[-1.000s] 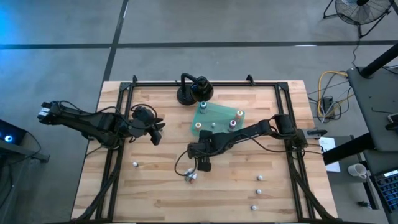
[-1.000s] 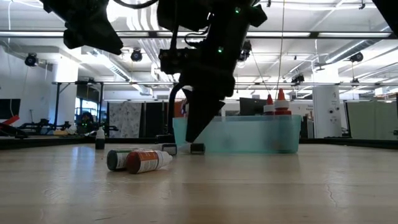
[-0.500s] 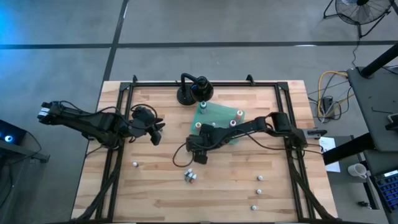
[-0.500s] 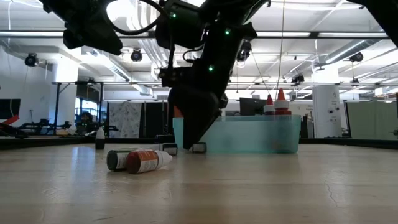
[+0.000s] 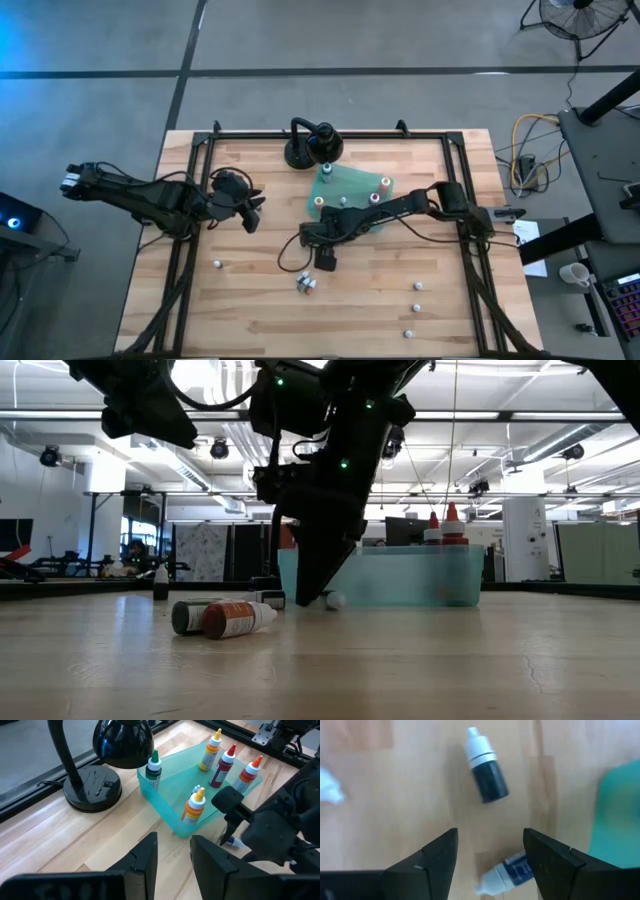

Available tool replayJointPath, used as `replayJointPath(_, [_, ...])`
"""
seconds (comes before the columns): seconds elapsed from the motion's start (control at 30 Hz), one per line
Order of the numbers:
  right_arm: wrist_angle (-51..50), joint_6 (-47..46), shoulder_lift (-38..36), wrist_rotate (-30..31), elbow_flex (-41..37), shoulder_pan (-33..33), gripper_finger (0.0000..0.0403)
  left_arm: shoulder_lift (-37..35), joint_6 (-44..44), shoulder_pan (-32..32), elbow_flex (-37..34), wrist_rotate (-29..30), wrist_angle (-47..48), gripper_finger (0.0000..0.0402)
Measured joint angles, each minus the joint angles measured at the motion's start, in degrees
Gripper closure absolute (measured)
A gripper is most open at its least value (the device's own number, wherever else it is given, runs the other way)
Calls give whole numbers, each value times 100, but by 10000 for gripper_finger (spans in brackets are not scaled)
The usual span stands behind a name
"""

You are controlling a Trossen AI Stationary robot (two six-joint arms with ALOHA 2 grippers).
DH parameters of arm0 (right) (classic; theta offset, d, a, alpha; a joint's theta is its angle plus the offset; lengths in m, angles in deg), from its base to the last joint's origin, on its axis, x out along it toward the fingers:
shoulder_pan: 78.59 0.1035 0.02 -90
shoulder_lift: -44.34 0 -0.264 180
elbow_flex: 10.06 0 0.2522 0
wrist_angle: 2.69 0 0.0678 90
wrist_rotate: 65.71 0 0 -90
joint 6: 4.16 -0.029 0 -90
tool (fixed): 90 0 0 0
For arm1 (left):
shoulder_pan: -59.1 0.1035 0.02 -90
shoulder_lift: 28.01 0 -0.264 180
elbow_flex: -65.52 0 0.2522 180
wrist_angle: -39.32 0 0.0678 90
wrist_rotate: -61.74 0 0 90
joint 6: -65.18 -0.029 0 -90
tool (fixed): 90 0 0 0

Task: Pick & Place food coloring
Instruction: Move the blue food coloring bottle to the bottom right of the table

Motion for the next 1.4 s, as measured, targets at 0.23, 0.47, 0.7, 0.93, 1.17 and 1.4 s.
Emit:
replayJointPath(0.23, [-636, -73, -65, 251, 387, 140, 184, 0, 5, 2, 0, 0, 3, 312])
replayJointPath(0.47, [-2326, -891, -96, 1179, 1175, 182, 184, 0, -11, 2, 0, -2, 26, 312])
replayJointPath(0.7, [-2462, -3105, -90, 14, 976, 155, 184, -1, -83, 2, 0, -4, 28, 312])
replayJointPath(0.93, [-1989, -3693, -85, 39, 697, 474, 184, -1, -85, 2, 0, -4, 28, 312])
replayJointPath(1.17, [-1415, -4652, -85, 265, 368, 364, 184, -2, -46, 0, -92, -11, 16, 312])
replayJointPath(1.4, [-941, -5141, -85, -85, 227, 115, 184, -2, 361, 0, -314, -236, 66, 312])
